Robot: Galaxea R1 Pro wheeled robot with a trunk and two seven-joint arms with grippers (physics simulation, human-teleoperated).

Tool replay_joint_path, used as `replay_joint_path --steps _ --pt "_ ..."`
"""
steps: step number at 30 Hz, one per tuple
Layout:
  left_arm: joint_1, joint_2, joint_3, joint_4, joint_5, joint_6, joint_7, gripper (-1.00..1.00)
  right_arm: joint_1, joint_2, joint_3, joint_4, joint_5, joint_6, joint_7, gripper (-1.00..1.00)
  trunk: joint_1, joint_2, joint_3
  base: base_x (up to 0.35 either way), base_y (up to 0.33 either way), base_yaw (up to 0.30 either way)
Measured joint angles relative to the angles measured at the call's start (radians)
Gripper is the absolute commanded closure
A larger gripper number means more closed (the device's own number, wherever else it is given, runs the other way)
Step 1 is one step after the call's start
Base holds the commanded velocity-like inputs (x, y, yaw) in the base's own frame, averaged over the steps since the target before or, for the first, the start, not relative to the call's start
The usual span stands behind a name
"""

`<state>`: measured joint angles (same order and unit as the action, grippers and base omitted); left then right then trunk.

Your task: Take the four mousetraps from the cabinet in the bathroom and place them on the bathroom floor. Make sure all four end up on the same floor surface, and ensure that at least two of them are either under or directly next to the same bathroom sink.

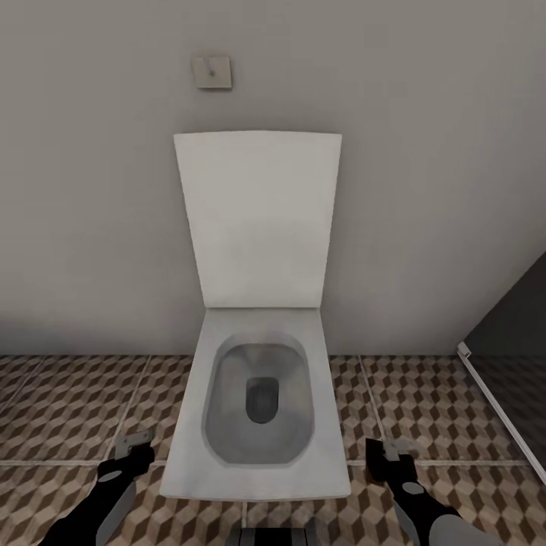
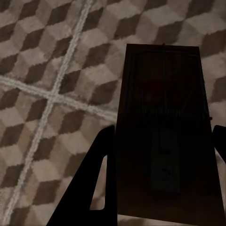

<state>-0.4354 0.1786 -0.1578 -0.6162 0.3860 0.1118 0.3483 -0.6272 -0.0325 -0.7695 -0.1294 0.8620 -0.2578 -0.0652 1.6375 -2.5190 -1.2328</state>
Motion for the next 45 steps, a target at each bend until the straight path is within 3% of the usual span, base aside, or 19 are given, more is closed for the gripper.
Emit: replay_joint_path --steps 9,13,18,31,45 --pt "-0.001 -0.003 -0.001 -0.002 0.002 0.012 0.0 1.0 -0.043 0.007 0.0 -0.001 0.008 0.02 0.0 1.0 0.0 0.0 0.0 0.0 0.0 0.0" --pt "-0.009 -0.005 -0.001 -0.005 0.002 0.091 -0.001 1.0 -0.057 0.011 0.001 0.0 0.008 0.062 0.0 1.0 0.0 0.0 0.0 0.0 0.0 0.0" --pt "-0.015 -0.007 -0.001 -0.006 0.002 0.132 -0.001 1.0 -0.06 0.019 0.002 0.001 0.026 0.112 -0.001 1.0 0.0 0.0 0.0 0.0 0.0 0.0" --pt "-0.017 -0.006 -0.001 -0.009 0.002 0.125 -0.001 1.0 -0.061 0.022 0.006 -0.001 0.039 0.134 -0.002 1.0 0.0 0.0 0.0 0.0 0.0 0.0" --pt "-0.017 -0.006 -0.001 -0.008 0.003 0.103 -0.001 1.0 -0.061 0.014 0.009 -0.001 0.039 0.072 0.03 1.0 0.0 0.0 0.0 0.0 0.0 0.0"
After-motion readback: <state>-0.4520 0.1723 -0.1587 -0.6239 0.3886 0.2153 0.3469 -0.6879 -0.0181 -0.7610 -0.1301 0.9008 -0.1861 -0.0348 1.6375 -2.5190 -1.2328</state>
